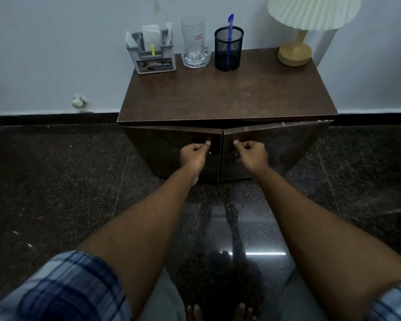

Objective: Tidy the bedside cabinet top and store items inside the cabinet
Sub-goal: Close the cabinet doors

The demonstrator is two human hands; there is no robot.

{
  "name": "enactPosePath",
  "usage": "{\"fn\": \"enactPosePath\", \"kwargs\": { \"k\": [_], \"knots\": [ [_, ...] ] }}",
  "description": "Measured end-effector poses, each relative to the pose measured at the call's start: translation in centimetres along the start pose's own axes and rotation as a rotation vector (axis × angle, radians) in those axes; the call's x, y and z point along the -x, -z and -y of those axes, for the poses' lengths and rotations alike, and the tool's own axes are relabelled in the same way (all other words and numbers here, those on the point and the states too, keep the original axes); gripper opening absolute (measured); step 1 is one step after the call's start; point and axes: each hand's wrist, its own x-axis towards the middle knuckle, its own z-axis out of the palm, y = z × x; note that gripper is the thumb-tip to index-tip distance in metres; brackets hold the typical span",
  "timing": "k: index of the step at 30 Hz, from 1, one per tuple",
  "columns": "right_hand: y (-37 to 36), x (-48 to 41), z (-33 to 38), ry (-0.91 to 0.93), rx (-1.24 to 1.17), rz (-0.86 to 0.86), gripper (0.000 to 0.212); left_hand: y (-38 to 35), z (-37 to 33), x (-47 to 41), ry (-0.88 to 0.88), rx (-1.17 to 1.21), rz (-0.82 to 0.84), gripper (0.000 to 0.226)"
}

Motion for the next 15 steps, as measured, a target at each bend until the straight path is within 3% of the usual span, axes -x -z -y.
{"fn": "enactPosePath", "kwargs": {
  "k": [15],
  "knots": [
    [-0.9,-2.6,0.3,-0.007,0.024,-0.052,0.04,-1.5,-0.9,-1.8,0.024,0.085,-0.032,0.022]
  ]
}}
